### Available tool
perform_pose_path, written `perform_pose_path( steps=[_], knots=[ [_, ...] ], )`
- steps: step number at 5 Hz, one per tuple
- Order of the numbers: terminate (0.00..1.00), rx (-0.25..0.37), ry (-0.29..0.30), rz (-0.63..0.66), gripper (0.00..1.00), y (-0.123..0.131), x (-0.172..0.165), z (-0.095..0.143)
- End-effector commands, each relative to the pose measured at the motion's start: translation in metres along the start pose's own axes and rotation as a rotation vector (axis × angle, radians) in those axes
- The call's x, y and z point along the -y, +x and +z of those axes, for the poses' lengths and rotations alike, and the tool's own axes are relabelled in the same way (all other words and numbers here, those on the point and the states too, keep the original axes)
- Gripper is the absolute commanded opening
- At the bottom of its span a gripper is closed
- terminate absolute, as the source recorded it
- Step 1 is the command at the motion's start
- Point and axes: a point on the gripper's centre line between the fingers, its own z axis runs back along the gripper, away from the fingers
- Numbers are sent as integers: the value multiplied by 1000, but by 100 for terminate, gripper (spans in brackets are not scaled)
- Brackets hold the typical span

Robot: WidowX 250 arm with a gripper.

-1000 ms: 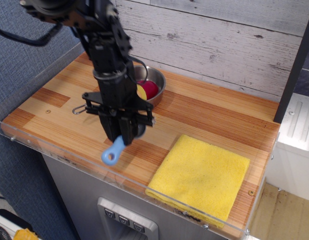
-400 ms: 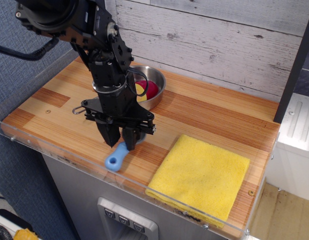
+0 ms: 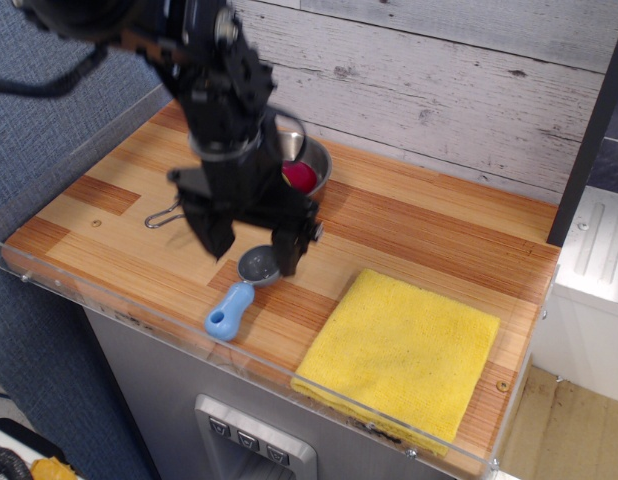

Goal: Move the blue spoon to the left of the yellow cloth.

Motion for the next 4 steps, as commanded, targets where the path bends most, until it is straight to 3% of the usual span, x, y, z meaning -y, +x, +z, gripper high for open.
perform_pose_path(
  steps=[1, 2, 3, 4],
  knots=[
    [0, 181, 11, -102, 100, 32, 21, 77],
    [0, 154, -50, -86, 100, 35, 22, 81],
    [0, 72, -127, -28, 100, 34, 21, 76],
    [100, 72, -127, -28, 100, 34, 21, 76]
  ],
)
